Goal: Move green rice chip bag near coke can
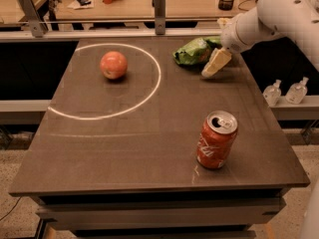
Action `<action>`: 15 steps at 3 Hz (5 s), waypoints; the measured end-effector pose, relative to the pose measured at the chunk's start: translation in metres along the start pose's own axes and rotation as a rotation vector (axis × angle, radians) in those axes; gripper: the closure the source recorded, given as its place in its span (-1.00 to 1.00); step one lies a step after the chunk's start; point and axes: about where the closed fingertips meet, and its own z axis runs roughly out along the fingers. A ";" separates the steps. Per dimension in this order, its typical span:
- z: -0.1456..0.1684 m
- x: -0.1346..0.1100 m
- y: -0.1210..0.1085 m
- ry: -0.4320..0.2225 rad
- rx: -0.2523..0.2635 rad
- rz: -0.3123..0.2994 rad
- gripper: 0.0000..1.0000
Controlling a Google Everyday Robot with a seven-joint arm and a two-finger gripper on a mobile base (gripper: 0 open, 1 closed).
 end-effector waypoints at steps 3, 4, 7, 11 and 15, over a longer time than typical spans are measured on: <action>0.011 -0.002 0.001 -0.040 -0.035 -0.033 0.23; -0.010 -0.006 0.004 -0.073 -0.060 -0.011 0.69; -0.141 -0.040 0.006 -0.107 -0.152 0.049 1.00; -0.210 -0.057 0.107 0.005 -0.456 0.239 1.00; -0.187 -0.038 0.173 0.073 -0.556 0.267 0.63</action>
Offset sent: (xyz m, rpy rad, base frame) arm 0.0073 0.0026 -0.0009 0.0056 -0.0078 0.0682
